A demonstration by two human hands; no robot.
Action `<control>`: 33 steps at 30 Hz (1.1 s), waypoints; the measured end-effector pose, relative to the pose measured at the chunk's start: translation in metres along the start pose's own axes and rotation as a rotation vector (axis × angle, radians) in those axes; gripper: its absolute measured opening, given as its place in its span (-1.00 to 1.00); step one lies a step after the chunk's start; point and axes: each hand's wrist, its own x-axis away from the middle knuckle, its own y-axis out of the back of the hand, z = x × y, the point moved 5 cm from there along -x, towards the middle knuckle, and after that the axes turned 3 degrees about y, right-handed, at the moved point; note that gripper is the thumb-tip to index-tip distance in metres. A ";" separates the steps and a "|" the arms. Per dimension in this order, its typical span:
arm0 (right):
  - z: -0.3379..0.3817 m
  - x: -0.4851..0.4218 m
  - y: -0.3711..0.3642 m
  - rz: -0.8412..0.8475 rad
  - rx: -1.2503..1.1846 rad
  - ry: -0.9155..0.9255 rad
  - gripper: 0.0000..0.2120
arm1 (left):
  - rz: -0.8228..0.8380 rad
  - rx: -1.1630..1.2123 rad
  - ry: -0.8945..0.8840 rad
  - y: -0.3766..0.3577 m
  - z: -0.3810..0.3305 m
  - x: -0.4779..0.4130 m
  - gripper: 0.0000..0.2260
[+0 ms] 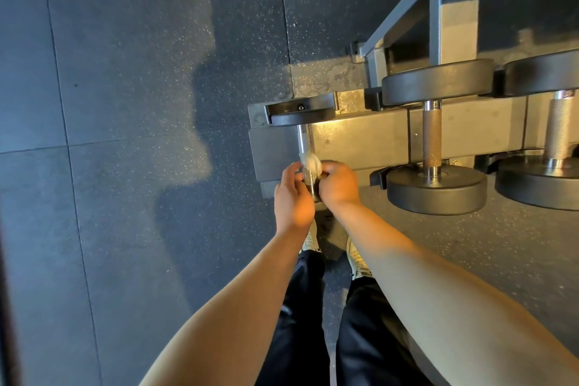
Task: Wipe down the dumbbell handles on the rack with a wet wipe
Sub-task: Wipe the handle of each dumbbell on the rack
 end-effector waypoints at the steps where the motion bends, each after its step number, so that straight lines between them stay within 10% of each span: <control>1: -0.005 0.001 -0.002 0.046 0.019 -0.020 -0.69 | -0.009 -0.006 -0.005 -0.001 0.000 -0.001 -0.69; 11: -0.010 -0.013 -0.007 0.344 0.193 -0.055 -0.70 | -0.017 0.042 -0.030 0.004 0.002 -0.003 -0.72; 24: 0.015 0.060 0.008 0.018 0.126 0.359 -0.78 | 0.053 0.156 -0.029 0.009 0.000 0.014 -0.82; 33: -0.024 0.032 0.037 -0.161 0.127 0.200 -0.85 | 0.003 -0.268 -0.178 0.000 0.008 0.023 -0.65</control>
